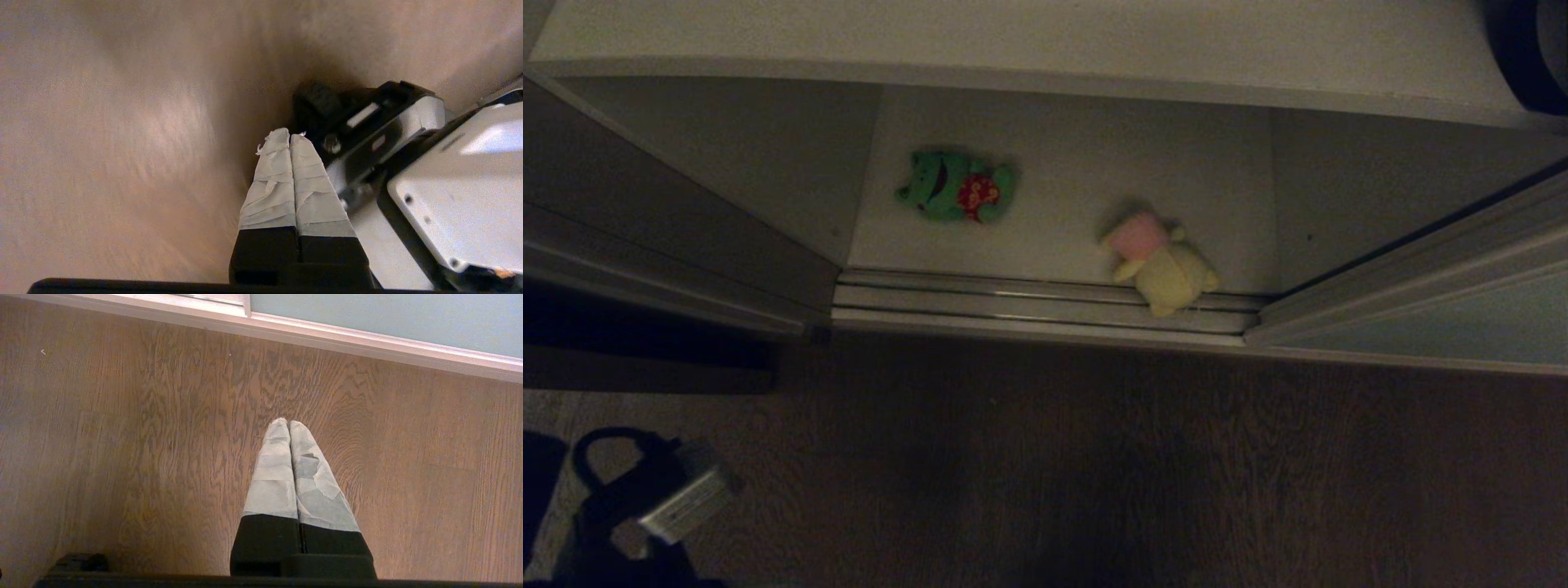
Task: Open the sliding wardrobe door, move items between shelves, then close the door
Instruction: Place the pink doll on the higher shelf
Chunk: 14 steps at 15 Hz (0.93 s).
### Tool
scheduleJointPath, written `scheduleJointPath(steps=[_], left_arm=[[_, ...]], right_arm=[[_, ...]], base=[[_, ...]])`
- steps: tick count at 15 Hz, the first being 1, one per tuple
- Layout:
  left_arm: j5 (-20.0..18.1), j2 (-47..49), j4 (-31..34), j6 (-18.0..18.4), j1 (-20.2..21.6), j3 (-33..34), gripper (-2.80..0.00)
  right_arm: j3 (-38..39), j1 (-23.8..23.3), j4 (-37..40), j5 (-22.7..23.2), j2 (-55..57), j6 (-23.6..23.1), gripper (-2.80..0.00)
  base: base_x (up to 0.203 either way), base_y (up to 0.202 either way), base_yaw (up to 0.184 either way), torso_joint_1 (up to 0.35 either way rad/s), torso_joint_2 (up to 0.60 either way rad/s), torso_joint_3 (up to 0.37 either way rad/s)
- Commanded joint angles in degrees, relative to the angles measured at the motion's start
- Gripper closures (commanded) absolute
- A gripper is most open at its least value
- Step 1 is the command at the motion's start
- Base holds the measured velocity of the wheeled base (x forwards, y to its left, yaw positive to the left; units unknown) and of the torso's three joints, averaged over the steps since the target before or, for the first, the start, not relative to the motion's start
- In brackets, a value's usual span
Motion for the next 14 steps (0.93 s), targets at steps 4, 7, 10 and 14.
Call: scheduleJointPath(steps=[4,7,10,14], left_arm=[[-0.33,24.22,-14.21,1.73,-6.12,-7.71,0.00],[1.50,33.44,-17.20,0.50,-10.16,-19.55,0.00],[2.59,41.78,-18.68,-3.60,-13.78,-30.64,0.00],[4.36,51.90,-20.17,-4.74,-16.45,-39.95,0.00]], right_arm=[[0.01,0.02,-0.02,0.04,-0.04,-0.05,0.00],[0.01,0.02,0.05,0.04,-0.01,-0.05,0.00],[0.01,0.02,-0.02,0.04,-0.01,-0.05,0.00],[0.01,0.02,-0.02,0.04,-0.01,-0.05,0.00]], base=[[0.000,0.000,0.000,0.000,0.00,0.000],[0.000,0.000,0.000,0.000,0.00,0.000],[0.000,0.000,0.000,0.000,0.00,0.000],[0.000,0.000,0.000,0.000,0.00,0.000]])
